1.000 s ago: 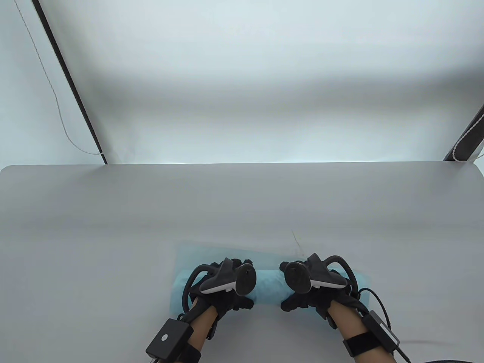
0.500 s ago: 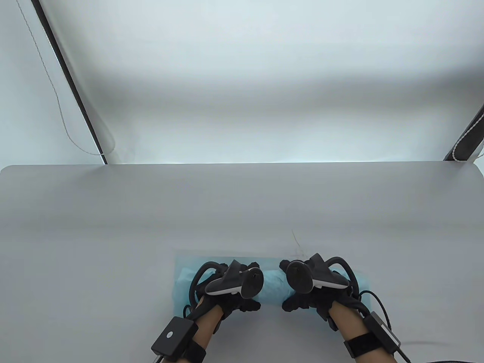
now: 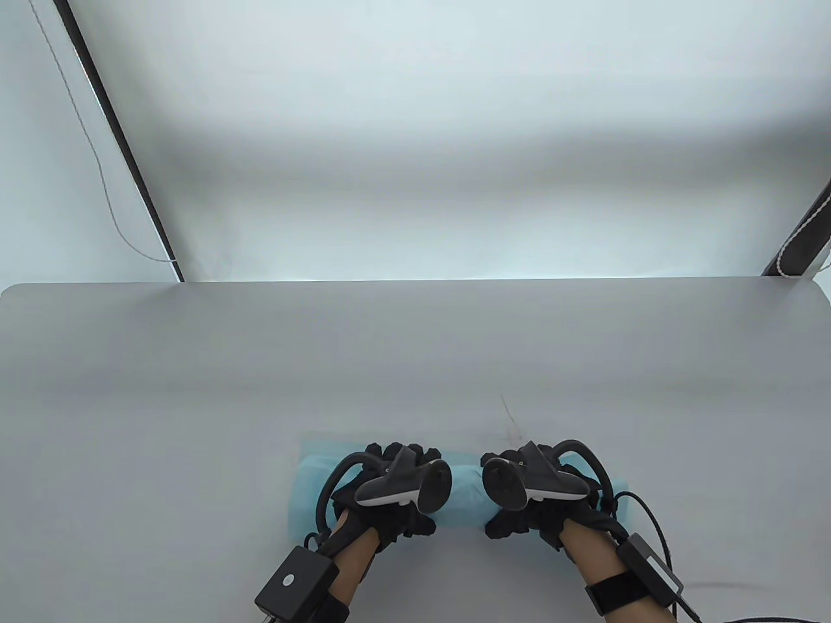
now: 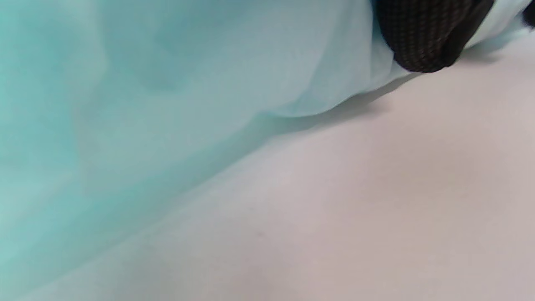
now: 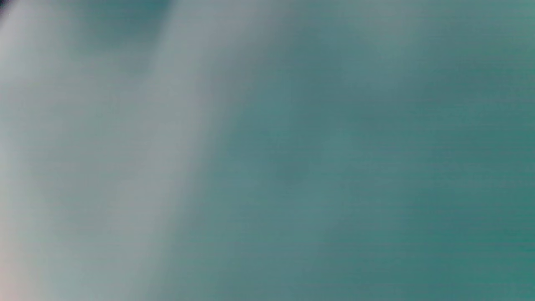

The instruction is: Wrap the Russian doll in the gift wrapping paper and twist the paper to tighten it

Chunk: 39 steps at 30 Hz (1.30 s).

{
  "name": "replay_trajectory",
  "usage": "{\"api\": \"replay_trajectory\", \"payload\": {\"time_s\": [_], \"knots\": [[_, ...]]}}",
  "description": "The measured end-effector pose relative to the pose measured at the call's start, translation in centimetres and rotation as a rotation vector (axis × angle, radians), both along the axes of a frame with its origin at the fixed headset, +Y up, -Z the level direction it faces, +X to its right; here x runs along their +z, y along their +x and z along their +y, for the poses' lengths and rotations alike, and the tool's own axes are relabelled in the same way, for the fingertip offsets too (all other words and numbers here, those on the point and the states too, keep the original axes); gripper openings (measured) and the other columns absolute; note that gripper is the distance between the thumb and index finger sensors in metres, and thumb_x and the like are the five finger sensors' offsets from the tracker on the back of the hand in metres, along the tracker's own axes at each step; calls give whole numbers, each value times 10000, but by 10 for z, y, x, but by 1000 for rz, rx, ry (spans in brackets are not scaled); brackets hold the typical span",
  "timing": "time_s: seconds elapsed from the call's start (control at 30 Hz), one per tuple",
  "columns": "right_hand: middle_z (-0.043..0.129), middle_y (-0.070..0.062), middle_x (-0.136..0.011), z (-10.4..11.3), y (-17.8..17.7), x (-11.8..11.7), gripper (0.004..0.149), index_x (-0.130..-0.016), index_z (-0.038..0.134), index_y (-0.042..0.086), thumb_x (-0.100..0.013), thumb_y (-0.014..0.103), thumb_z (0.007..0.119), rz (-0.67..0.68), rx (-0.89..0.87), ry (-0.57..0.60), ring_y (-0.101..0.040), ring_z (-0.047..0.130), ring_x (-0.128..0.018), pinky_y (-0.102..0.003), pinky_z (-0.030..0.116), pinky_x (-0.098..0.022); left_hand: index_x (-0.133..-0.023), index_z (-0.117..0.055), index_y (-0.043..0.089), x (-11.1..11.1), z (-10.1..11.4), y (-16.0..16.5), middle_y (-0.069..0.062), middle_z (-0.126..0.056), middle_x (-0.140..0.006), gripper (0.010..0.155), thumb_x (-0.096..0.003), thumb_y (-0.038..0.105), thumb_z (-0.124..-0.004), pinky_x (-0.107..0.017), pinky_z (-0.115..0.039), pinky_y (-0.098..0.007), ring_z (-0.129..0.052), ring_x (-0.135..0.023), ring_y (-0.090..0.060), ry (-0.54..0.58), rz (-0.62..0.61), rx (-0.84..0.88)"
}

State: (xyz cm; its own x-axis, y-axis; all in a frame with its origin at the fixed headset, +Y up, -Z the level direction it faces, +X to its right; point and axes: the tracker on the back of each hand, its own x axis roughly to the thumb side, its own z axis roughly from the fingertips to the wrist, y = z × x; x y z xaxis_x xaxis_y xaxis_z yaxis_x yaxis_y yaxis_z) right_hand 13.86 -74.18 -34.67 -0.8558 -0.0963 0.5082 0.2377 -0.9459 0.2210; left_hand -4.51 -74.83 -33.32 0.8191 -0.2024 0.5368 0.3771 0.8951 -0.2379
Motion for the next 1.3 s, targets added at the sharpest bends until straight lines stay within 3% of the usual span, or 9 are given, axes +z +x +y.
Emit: {"api": "replay_trajectory", "payload": {"time_s": [0.1,0.2,0.3,0.5,0.7,0.83,0.97,1.1,1.3], "knots": [[849,-190,-1067,-2,7,-6,1083,-1186,566,119,-377,753,904,-47,-60,-87,-384,858,-928,-640,645,-760,-1121,-108,185,4,-5,9,-147,-267,-1269,1110,-431,603,-870,-771,-355,-730,-371,-1160,-443,158,-86,-90],[839,-195,-1075,-3,12,-9,1083,-1193,556,114,-388,751,899,-68,-87,-141,-394,844,-938,-647,637,-761,-1119,-174,189,1,-7,10,-119,-514,-1216,1065,-432,589,-883,-764,-501,-667,-660,-1083,-402,197,-81,-29],[784,-191,-1122,-3,11,-7,1091,-1215,488,130,-401,730,897,-53,-72,-128,-404,794,-995,-661,601,-776,-1125,-299,175,-3,-5,7,-139,-662,-1148,1049,-400,612,-917,-699,-651,-622,-853,-931,-345,143,-76,21],[693,-193,-1181,-2,0,3,1130,-1228,381,128,-396,679,909,76,52,111,-405,756,-1044,-656,581,-792,-1135,-363,108,-11,-3,-1,-159,-746,-1096,1066,-395,641,-914,-653,-719,-601,-923,-836,-335,-75,-6,111],[736,-180,-1148,-1,-5,5,1100,-1207,441,142,-386,693,924,92,55,116,-377,803,-997,-644,607,-783,-1144,-338,127,-13,-6,-9,-151,-711,-1121,1062,-408,643,-904,-678,-676,-613,-876,-878,-344,-177,29,164],[849,-194,-1059,2,-4,2,1092,-1179,559,111,-365,745,920,51,17,42,-366,887,-900,-631,668,-752,-1140,-190,184,-6,-6,-4,-155,-430,-1249,1076,-430,619,-871,-747,-449,-720,-561,-1105,-433,-51,56,45],[874,-216,-1032,0,5,-4,1095,-1168,593,81,-371,761,913,-51,-64,-136,-372,901,-872,-630,688,-732,-1116,-73,174,2,-8,9,-171,-231,-1263,1140,-427,601,-875,-772,-325,-737,-374,-1150,-459,138,-18,-83],[848,-215,-1051,-3,11,-8,1093,-1180,575,92,-379,754,912,-67,-98,-179,-381,876,-891,-637,667,-740,-1127,-198,166,4,-9,16,-130,-518,-1224,1097,-402,639,-871,-775,-489,-663,-645,-1107,-419,267,-112,-131],[746,-198,-1154,2,3,2,1121,-1225,442,138,-385,721,900,-1,15,24,-396,812,-988,-655,612,-771,-1122,-380,133,-6,-6,6,-122,-789,-1058,1065,-372,663,-920,-665,-710,-611,-935,-832,-331,67,-54,8]]}}
